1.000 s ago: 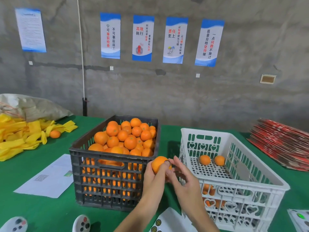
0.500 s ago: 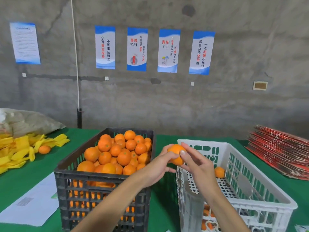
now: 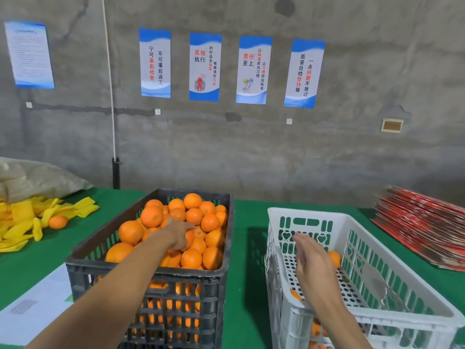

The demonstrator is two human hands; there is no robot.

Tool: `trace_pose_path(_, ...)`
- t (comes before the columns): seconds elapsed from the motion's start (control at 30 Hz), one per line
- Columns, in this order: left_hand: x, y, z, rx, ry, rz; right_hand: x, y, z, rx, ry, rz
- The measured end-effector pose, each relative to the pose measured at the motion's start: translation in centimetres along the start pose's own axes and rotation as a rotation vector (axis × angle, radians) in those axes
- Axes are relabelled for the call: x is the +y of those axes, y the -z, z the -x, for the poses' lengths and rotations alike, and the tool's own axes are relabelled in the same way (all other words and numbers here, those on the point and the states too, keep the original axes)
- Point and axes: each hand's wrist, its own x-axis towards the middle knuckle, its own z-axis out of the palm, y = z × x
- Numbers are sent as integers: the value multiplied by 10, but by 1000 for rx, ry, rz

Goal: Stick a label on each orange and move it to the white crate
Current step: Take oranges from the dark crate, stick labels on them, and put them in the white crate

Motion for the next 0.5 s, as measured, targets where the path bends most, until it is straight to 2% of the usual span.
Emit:
trace_pose_path(0.1,6,4,-1,95,25,-180,1,0,3,-2,20,1)
trace_pose_path(0.2,10,7,2,171,63,-160,3,3,4,25,51,-39)
trace_pose_path(0.3,13,13,19,305,-1,34,-4,8,9,58,115,-86)
trace_pose_path(0.5,30,11,102,669,-264,650,-34,25,40,78,363,-228)
